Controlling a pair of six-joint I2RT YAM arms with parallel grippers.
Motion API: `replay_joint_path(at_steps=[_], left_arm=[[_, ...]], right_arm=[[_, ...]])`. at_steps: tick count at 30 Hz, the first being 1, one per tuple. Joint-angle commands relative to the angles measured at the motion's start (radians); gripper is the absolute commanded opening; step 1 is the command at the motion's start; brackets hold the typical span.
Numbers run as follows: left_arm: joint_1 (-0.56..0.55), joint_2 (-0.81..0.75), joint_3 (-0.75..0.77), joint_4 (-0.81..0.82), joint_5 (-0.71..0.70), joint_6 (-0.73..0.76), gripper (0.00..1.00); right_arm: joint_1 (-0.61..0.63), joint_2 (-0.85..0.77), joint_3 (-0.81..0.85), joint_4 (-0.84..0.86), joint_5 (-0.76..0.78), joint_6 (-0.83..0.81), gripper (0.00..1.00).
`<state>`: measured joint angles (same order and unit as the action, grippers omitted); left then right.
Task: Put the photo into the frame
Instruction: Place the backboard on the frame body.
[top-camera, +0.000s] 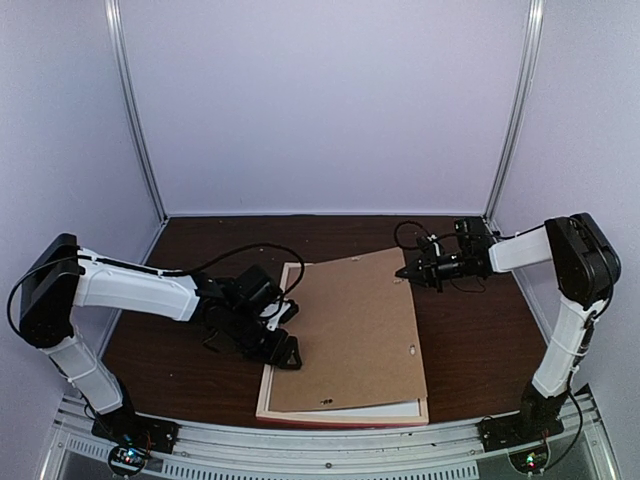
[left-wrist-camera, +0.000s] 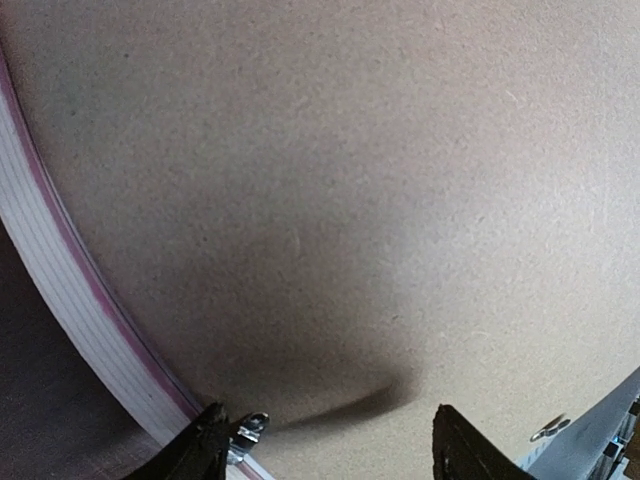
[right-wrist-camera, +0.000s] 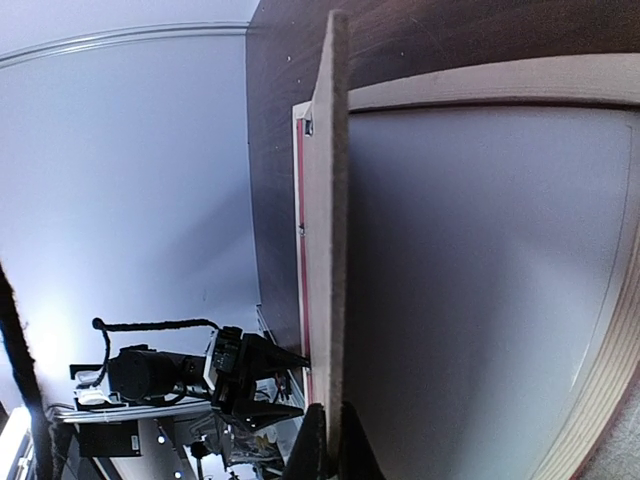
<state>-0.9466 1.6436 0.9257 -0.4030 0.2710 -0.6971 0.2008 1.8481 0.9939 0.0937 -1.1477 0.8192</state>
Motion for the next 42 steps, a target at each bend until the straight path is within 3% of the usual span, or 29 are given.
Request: replay_joint_path(at_steps=[1,8,18,26,36,42], left_arm=[[-0.024,-0.026,0.000,-0.104,0.079,-0.004,0.70],[-0.024,-0.032,0.014,-0.109,0.049,-0.007,0.70],[-0.020,-0.039,0.068,-0.136,0.002,0.017,0.72],[0.057,-0.046,0.169,-0.145,-0.087,0.109,0.77],[0.177,0.103,0.348,-0.072,-0.128,0.327,0.79],[0.198,0.284,0.533,-0.137,-0.139,0.471,0.81]], right_arm=[[-0.001,0.040,-0.040,0.205,0.066,0.135,0.00],[-0.002,0.037,-0.044,0.256,0.063,0.199,0.00],[-0.002,0.031,-0.031,0.131,0.078,0.085,0.00],[-0.001,0.034,0.004,0.038,0.085,-0.017,0.00],[0.000,0.028,0.035,-0.054,0.096,-0.088,0.00],[0.004,0.038,0.031,-0.022,0.091,-0.061,0.00]])
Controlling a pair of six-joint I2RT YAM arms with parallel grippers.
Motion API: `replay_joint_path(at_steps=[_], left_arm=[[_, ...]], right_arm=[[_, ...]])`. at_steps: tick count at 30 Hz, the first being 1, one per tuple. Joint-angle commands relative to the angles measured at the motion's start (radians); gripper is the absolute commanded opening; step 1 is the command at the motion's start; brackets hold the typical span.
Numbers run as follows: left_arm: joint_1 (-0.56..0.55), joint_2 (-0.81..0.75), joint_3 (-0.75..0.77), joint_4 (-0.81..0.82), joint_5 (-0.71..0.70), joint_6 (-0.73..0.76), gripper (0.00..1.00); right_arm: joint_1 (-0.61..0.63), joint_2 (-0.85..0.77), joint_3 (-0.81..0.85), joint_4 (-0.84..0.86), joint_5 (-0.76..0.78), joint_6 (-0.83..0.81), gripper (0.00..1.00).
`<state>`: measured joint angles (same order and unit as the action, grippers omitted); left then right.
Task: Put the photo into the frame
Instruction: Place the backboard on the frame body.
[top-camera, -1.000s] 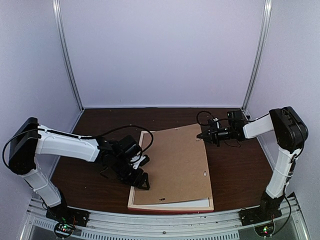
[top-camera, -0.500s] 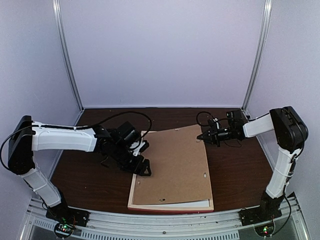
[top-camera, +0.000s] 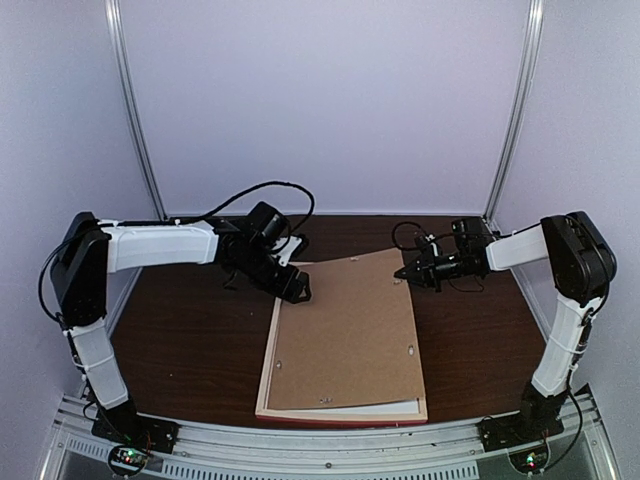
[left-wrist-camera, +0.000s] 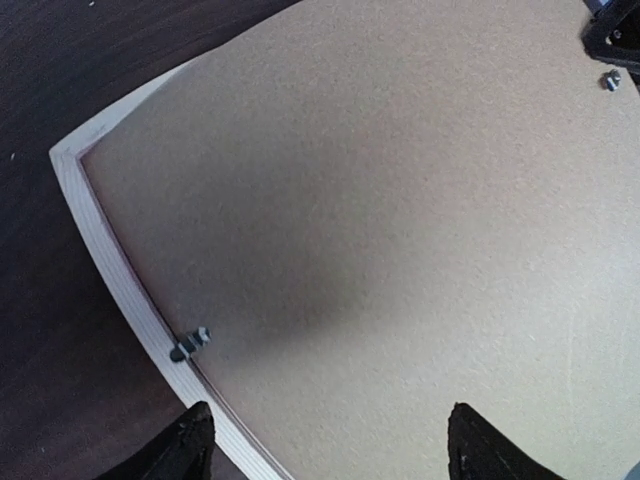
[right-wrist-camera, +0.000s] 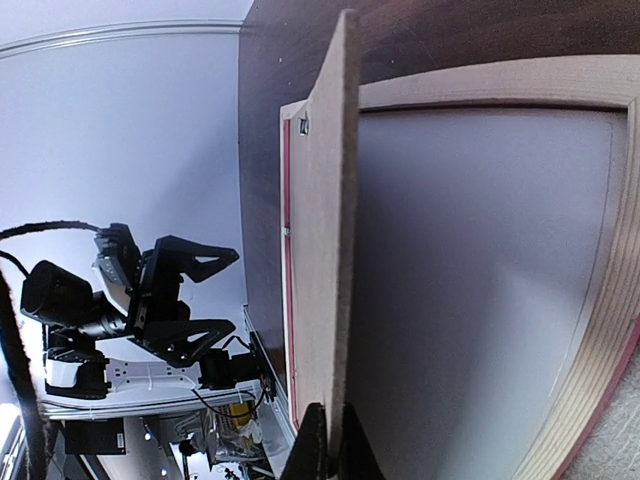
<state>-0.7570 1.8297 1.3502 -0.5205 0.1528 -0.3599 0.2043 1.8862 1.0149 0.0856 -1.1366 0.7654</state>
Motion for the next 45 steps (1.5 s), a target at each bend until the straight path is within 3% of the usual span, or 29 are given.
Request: replay_joint_path(at_steps=[1,6,14,21,31,45], left_arm=[[0.012,0.134,0.143,-0.040,-0.022,0.149,0.81],[0.023,0.261,0.272,-0.088,-0.078,0.186,0.82],[0.028,0.323,0.328,-0.099,-0.111,0.195,0.82],[0.030,0.322,0.298,-0.133,-0.123,0.151,0.82],[0.061,0.309,0.221,-0.091,-0.013,0.046,0.83],[0.071,0.266,0.140,-0.123,0.032,-0.045,0.83]], right_arm=[[0.000,0.001,0.010,-0.009,0.081,-0.004,0.00],[0.004,0.005,0.014,0.000,0.074,0.006,0.00],[0.005,0.010,0.016,0.003,0.069,0.006,0.00],[0.004,0.014,0.017,0.003,0.071,0.006,0.00],[0.005,0.005,0.016,-0.015,0.075,-0.005,0.00],[0.004,0.011,0.025,-0.021,0.080,-0.005,0.00]])
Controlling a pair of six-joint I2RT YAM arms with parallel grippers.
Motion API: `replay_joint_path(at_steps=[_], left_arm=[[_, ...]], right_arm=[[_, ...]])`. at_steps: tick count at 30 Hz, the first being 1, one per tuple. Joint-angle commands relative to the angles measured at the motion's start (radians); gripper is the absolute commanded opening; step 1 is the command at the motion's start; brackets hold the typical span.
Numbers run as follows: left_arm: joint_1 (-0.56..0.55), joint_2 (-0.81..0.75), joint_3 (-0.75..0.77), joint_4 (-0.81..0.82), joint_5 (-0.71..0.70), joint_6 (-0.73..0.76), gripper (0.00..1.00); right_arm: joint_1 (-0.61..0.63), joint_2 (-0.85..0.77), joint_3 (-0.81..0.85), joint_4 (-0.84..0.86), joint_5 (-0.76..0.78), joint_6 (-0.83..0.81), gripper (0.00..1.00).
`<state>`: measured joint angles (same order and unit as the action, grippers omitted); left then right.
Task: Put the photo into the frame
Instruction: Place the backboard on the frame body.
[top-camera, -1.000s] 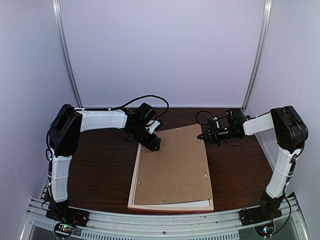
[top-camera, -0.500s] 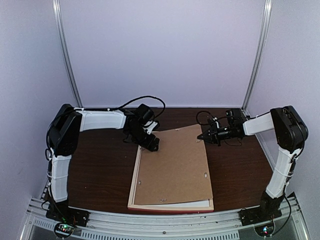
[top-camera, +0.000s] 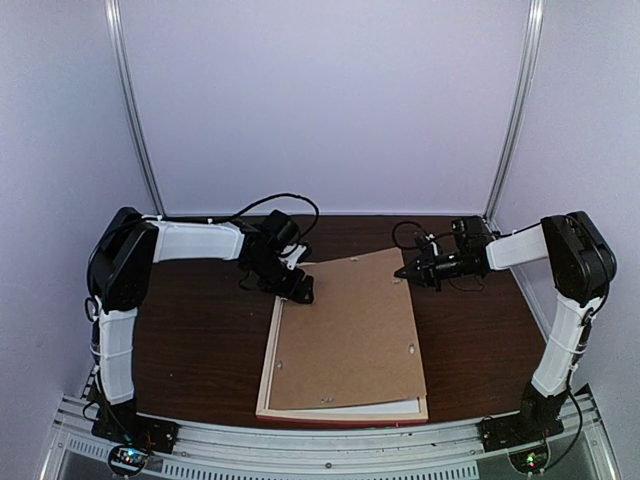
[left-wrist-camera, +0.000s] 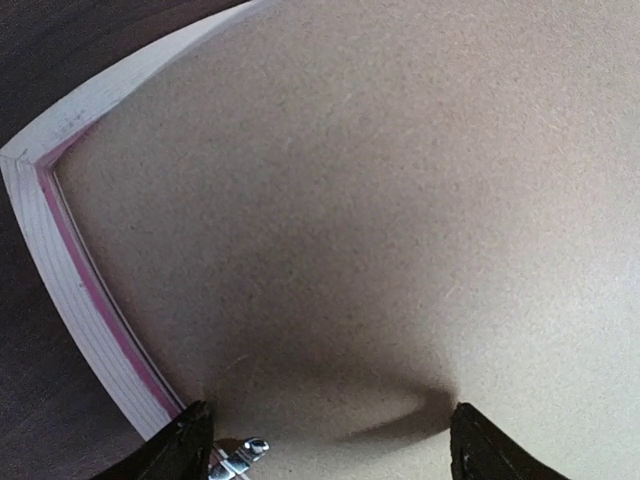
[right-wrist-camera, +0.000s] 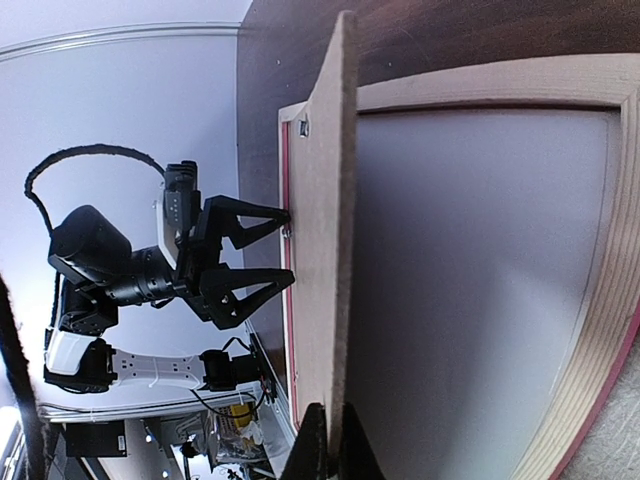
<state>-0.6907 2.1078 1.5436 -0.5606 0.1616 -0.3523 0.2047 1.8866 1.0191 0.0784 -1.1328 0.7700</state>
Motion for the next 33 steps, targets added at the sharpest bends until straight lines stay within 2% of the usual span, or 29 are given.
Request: replay_joint_path(at_steps=[1,15,23,33], left_arm=[[0.005,-0.014,-0.058,-0.084,0.036,-0.059,0.82],[0.005,-0.062,-0.137,-0.044,0.147,-0.130,0.82],[0.005,-0.072,-0.172,-0.002,0.221,-0.165,0.81],[0.008,-0.107,-0.185,0.017,0.215,-0.176,0.82]], right_arm=[[0.004,0.010,0.020,-0.015,0.076,-0.009,0.00],[0.004,-0.007,0.009,0.006,0.097,0.016,0.00],[0.004,-0.011,-0.012,0.074,0.111,0.074,0.00],[0.004,-0.008,-0.014,0.077,0.108,0.080,0.00]])
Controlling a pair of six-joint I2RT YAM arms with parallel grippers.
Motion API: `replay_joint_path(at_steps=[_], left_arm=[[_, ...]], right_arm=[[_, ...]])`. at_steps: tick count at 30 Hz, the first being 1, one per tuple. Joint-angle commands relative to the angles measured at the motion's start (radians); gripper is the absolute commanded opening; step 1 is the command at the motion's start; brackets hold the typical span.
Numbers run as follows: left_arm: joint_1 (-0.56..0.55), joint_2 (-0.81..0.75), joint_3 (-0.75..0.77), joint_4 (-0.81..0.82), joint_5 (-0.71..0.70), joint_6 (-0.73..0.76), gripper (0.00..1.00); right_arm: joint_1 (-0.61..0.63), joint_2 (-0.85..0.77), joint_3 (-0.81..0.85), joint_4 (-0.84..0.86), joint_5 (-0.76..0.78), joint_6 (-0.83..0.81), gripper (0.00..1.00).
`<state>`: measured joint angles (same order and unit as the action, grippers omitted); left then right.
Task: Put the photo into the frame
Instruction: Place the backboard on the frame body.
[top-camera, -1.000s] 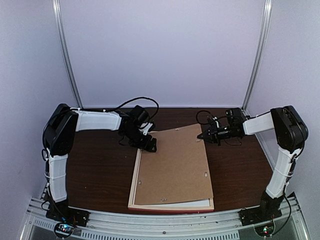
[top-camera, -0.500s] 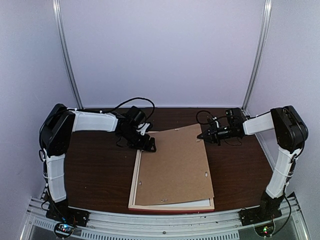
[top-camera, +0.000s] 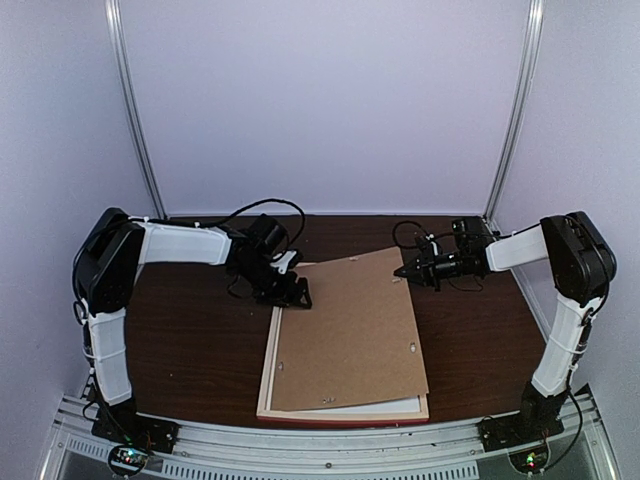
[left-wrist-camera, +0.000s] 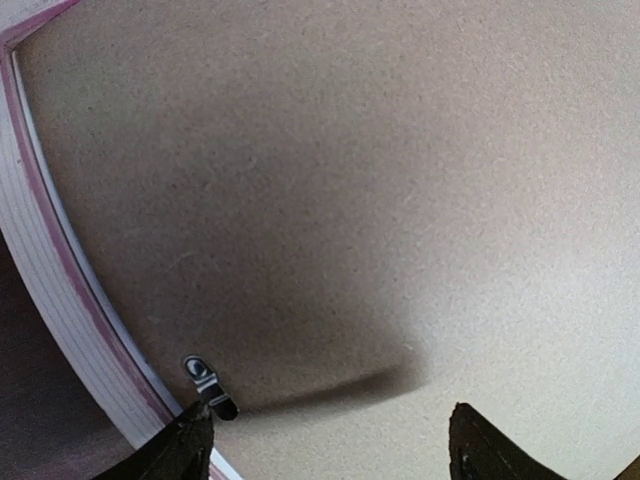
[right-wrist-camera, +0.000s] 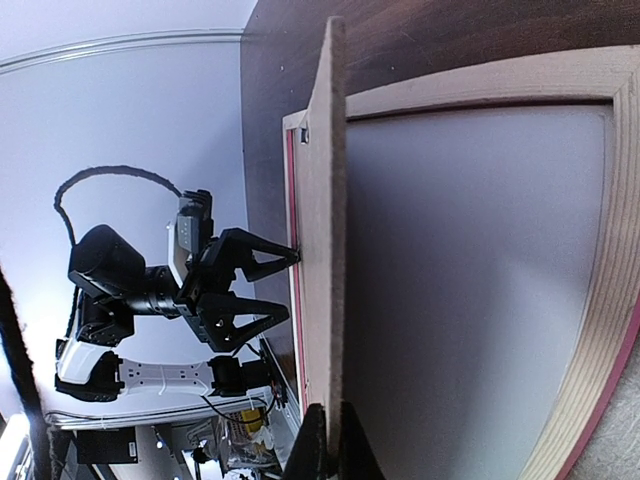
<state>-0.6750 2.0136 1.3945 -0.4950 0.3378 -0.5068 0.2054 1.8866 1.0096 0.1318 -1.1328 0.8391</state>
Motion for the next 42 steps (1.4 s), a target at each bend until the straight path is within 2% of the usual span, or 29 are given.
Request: replay_joint_path(at_steps=[1,14,25,34,42], left_arm=[[-0.006,-0.028,-0.042,-0.048,0.030,-0.020,0.82],[0.018,-0.183,-0.157,-0.042,-0.163,-0.029,0.85],[0.024,-0.172,-0.236,0.037,-0.089,-0.070,0.86],[0.023,-0.183,-0.302,0.120,-0.005,-0.103,0.85],[0.023,-0.204,-0.308,0.125,-0.002,-0.104,0.85]], right_arm=[[0.004,-0.006,-0.002,0.017,0.109,0.003,0.00],[0.008,0.025,0.013,-0.040,0.128,-0.069,0.00],[0.026,0.045,0.015,-0.065,0.169,-0.101,0.01],[0.058,0.046,0.041,-0.149,0.232,-0.159,0.08],[0.070,0.025,0.049,-0.212,0.271,-0.199,0.20]])
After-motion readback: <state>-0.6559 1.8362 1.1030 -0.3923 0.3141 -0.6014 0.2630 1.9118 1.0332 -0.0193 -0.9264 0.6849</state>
